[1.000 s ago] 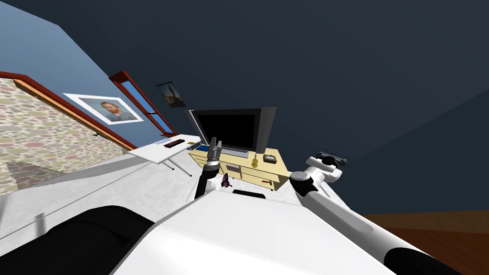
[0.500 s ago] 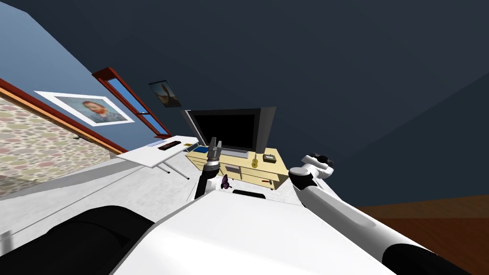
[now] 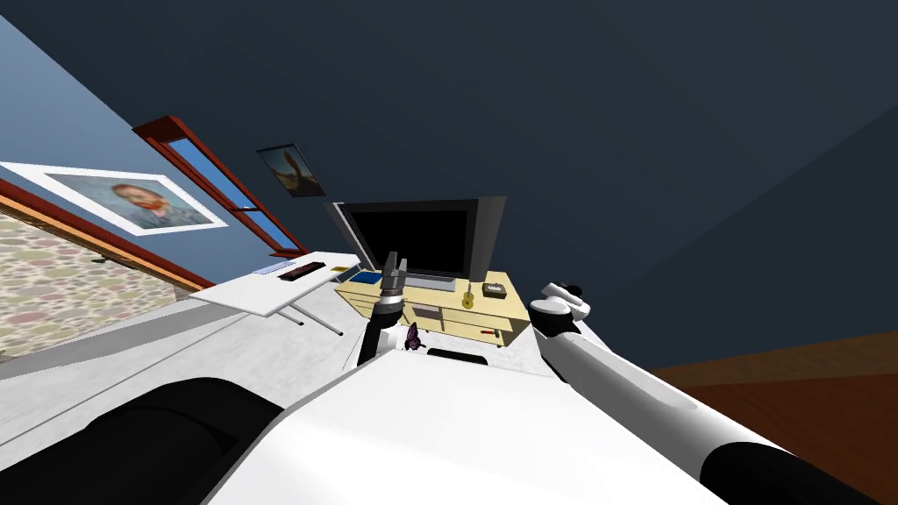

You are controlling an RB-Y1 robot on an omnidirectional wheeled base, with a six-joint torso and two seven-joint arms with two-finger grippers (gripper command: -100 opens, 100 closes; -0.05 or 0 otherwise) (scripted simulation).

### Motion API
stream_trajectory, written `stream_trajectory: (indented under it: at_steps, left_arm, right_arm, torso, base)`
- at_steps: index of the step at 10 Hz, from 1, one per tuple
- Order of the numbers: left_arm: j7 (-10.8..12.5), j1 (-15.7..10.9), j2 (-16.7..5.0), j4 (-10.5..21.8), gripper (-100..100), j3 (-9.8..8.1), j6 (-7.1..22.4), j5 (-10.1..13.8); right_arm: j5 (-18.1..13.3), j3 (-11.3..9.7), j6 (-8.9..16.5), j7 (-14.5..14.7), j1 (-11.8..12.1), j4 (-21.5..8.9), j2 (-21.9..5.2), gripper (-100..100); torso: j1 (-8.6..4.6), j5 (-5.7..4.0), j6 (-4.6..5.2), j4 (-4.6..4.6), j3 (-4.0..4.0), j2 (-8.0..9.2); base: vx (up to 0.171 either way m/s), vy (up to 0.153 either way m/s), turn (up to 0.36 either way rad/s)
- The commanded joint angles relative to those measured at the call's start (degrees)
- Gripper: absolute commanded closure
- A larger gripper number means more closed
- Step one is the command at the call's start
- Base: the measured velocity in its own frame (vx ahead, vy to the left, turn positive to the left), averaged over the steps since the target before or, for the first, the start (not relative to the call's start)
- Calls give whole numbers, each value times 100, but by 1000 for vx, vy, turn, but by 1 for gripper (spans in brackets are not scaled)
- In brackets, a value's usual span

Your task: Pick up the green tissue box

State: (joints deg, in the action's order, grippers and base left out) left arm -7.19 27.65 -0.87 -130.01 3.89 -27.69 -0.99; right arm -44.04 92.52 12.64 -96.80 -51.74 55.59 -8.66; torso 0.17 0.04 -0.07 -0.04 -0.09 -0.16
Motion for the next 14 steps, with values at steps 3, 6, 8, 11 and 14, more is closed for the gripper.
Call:
stream_trajectory:
  at_steps: [3, 6, 8, 11, 14]
  left_arm:
    - [0, 0, 0, 0, 0, 0, 0, 0]
    - [0, 0, 0, 0, 0, 0, 0, 0]
    - [0, 0, 0, 0, 0, 0, 0, 0]
    - [0, 0, 0, 0, 0, 0, 0, 0]
    - [0, 0, 0, 0, 0, 0, 0, 0]
  right_arm:
    - [-19, 480, 296, -417, -309, -201, 180, -100]
    - [-221, 1032, 506, -888, -701, -624, 352, -100]
    - [-221, 1102, 506, -888, -701, -624, 352, -100]
    - [-310, 1393, 598, -1094, -869, -809, 448, -100]
    - [-459, 1923, 756, -1441, -1144, -1124, 661, -100]
  torso:
    - [2, 0, 1, 0, 1, 2]
    - [-3, 0, 0, 0, 0, -1]
    - [-5, -1, 1, -2, -2, -3]
    - [-12, -2, 2, 1, 3, 4]
    - [5, 1, 0, -2, -4, -7]
  base:
    - [14, 49, -74]
    - [24, 42, -71]
    - [17, 27, -14]
    - [11, 18, -41]
    - [37, 49, -58]
